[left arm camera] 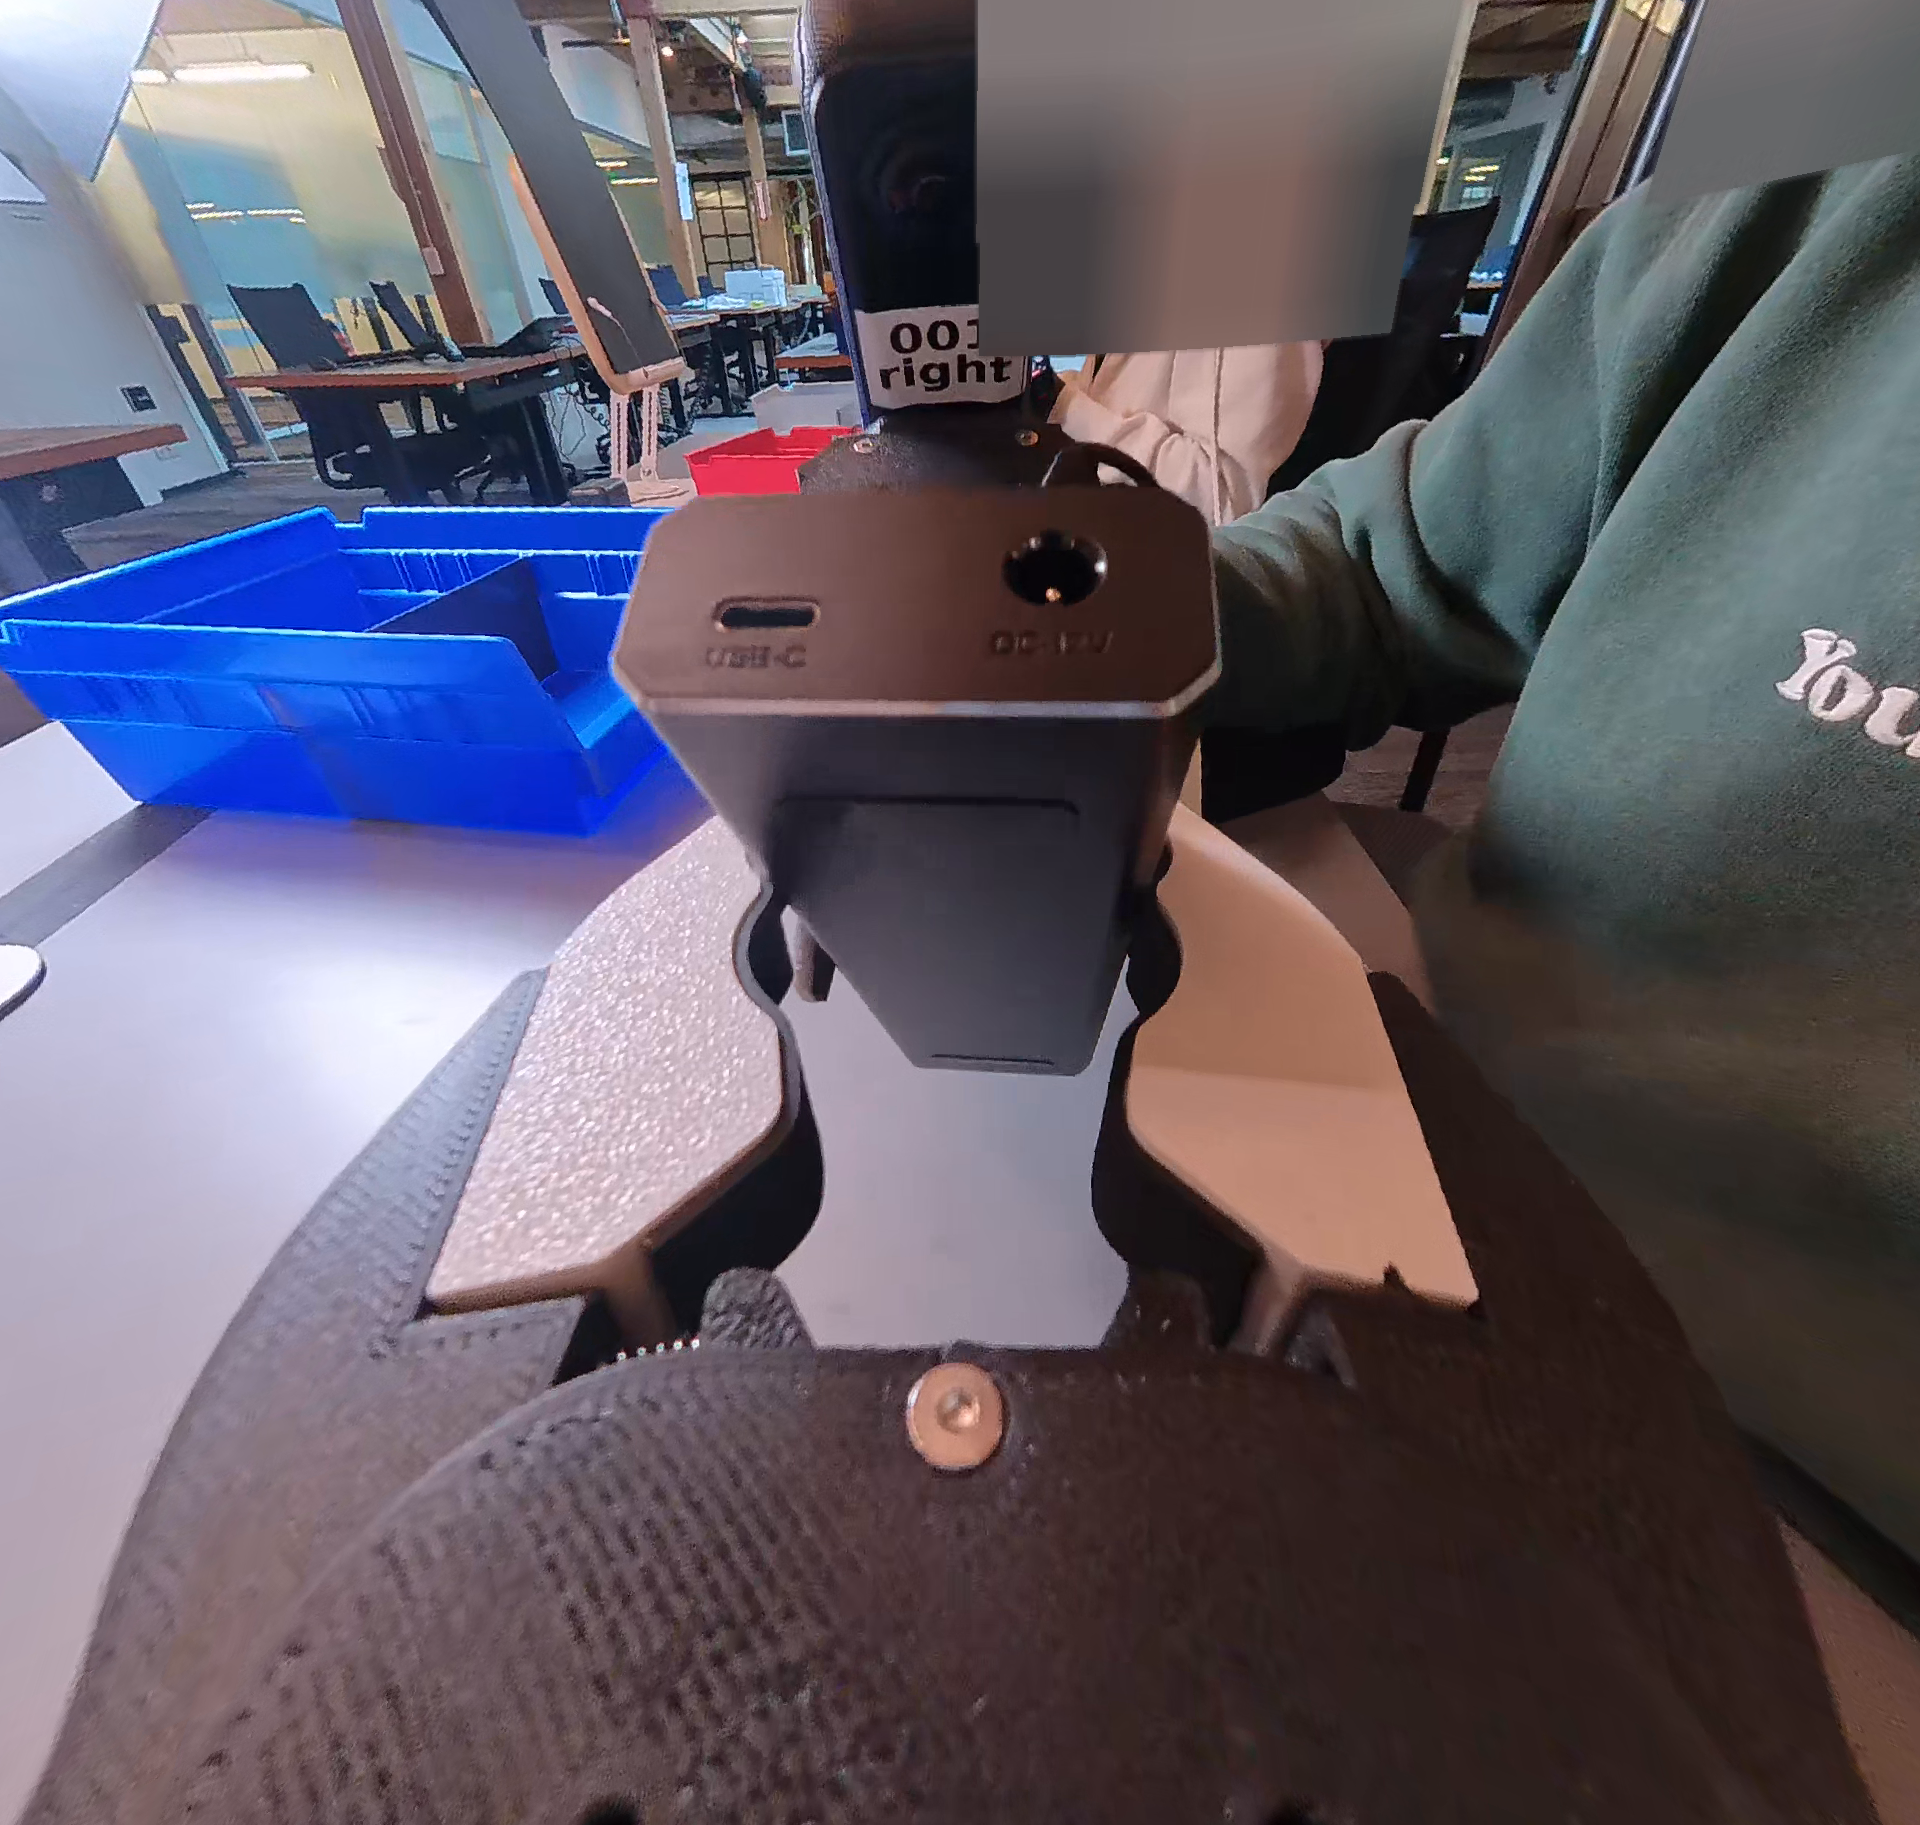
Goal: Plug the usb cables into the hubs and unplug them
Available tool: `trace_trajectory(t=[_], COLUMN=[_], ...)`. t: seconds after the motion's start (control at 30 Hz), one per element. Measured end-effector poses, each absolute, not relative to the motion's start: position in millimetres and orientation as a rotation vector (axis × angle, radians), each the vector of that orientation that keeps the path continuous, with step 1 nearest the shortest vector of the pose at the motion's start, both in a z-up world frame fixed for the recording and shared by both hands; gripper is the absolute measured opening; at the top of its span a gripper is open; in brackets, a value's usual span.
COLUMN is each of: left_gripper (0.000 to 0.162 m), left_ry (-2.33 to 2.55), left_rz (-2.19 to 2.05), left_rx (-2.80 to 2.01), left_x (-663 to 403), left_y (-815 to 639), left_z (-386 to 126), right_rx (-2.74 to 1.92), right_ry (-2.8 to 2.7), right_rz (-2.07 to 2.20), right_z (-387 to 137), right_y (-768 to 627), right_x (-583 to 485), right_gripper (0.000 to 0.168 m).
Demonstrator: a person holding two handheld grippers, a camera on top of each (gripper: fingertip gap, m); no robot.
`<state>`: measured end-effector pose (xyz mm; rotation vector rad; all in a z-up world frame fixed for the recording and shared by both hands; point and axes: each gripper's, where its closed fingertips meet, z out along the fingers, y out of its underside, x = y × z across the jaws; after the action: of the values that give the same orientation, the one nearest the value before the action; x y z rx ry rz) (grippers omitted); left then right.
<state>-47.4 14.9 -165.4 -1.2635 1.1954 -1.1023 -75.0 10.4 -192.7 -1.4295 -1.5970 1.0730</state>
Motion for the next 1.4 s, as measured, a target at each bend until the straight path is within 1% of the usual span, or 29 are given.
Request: trace_trajectory(t=[0.27, 0.3, 0.37, 0.43, 0.6, 0.73, 0.8, 0.93, 1.1, 1.3, 1.4], left_gripper=[0.064, 0.063, 0.063, 0.062, 0.062, 0.062, 0.062, 0.062, 0.062, 0.069, 0.069], left_ry=[1.132, 1.119, 1.082, 1.05, 1.018, 1.014, 1.006, 0.998, 1.044, 1.16, 1.19], left_rz=[-1.109, -1.117, -1.135, -1.136, -1.189, -1.208, -1.215, -1.219, -1.164, -1.041, -1.003], left_rx=[-1.217, -1.213, -1.206, -1.197, -1.186, -1.178, -1.169, -1.154, -1.217, -1.283, -1.286], left_x=[-52.7, -54.5, -58.9, -62.3, -60.4, -55.4, -54.4, -54.9, -56.0, -47.0, -45.2], left_y=[17.2, 17.9, 20.4, 23.6, 22.4, 20.1, 20.2, 20.1, 24.5, 23.8, 22.2], left_z=[-151.6, -149.3, -144.2, -140.5, -137.1, -137.1, -135.5, -133.1, -148.5, -171.3, -175.8], right_rx=[-1.378, -1.384, -1.41, -1.423, -1.428, -1.44, -1.425, -1.444, -1.556, -1.633, -1.637], right_ry=[-1.493, -1.477, -1.476, -1.496, -1.48, -1.448, -1.431, -1.46, -1.562, -1.655, -1.694], right_rz=[1.116, 1.108, 1.068, 1.031, 0.964, 1.024, 1.037, 1.012, 0.896, 0.812, 0.76], right_z=[-178.5, -178.2, -182.4, -188.8, -197.3, -201.2, -199.9, -197.5, -204.6, -216.7, -220.2], right_y=[14.1, 17.0, 22.7, 23.4, 23.3, 18.8, 16.2, 17.0, 22.2, 19.2, 18.7], right_x=[-76.7, -75.9, -73.9, -74.4, -85.9, -94.0, -97.3, -93.1, -78.4, -69.8, -66.0], right_gripper=[0.056, 0.058, 0.067, 0.069, 0.064, 0.067, 0.062, 0.061, 0.061, 0.061, 0.061])
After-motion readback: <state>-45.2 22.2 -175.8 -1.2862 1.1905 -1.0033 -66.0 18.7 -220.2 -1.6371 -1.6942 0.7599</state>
